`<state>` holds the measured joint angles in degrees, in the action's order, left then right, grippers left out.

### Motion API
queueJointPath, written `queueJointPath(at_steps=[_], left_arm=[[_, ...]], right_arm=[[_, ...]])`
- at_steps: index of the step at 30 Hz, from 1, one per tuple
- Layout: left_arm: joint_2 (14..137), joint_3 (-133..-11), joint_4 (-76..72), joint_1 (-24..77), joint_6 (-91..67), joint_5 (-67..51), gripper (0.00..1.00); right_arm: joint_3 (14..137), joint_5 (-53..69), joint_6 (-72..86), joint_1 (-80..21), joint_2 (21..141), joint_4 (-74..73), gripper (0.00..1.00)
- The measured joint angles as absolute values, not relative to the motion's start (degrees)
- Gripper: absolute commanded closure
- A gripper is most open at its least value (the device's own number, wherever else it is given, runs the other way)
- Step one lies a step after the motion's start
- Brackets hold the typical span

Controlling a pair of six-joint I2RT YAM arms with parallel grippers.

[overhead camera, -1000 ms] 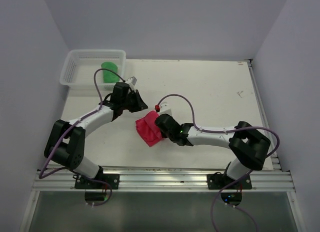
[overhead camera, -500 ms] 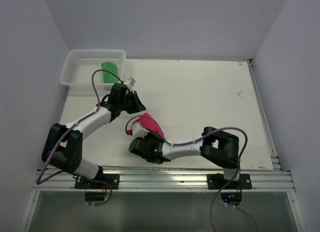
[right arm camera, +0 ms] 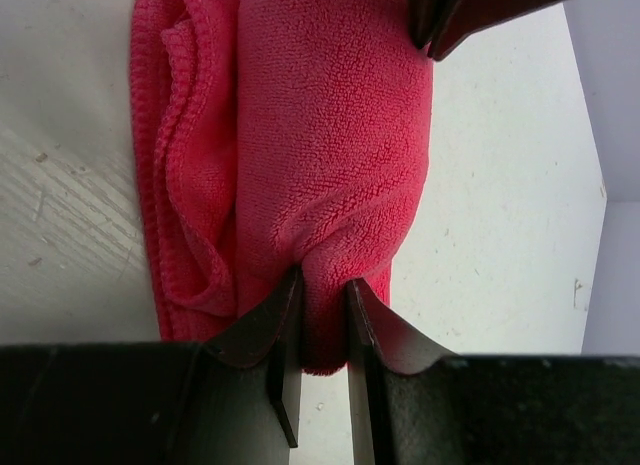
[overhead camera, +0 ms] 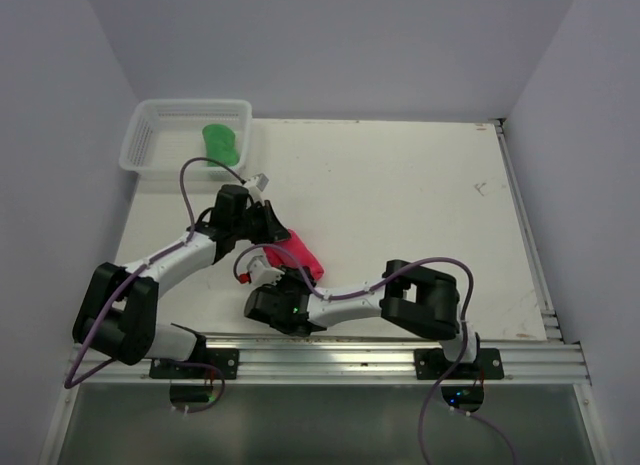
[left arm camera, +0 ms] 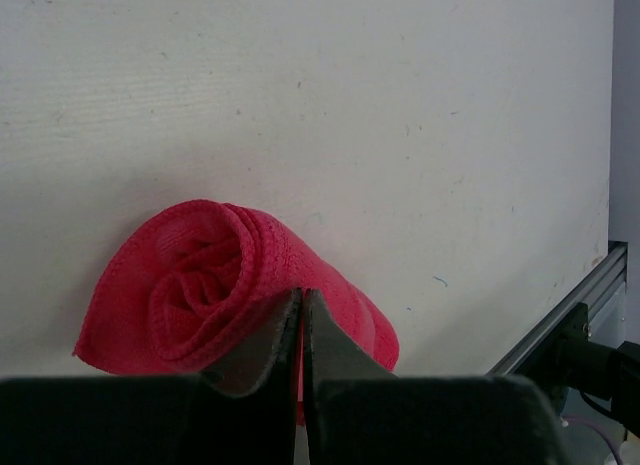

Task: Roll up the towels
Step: Roll the towel

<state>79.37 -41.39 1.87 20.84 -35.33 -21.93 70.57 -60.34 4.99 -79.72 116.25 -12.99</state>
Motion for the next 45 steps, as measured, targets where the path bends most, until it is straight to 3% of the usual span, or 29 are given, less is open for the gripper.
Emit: queueJointPath(at_steps=[8,23,40,45], left_arm=[[79.37,-38.87,-1.06,21.89,-35.24,-22.02,0.94],[84.95,-36.45,-6.11,22.61,-34.85,-19.20,0.97],[84.86,-32.91,-12.34,22.70,-35.42,-17.87,0.99],[84.62,-32.29,-13.10,22.72,-35.66,-17.69,0.99]], right_arm=[[70.83,-60.34,3.92,-80.36,116.75,-12.93,0.75],[70.00,-55.29,7.88,-80.51,113.78,-12.51,0.58],[59.11,-39.38,21.32,-74.28,95.72,-9.65,0.48],[55.81,-33.30,25.58,-70.65,89.30,-7.97,0.39]])
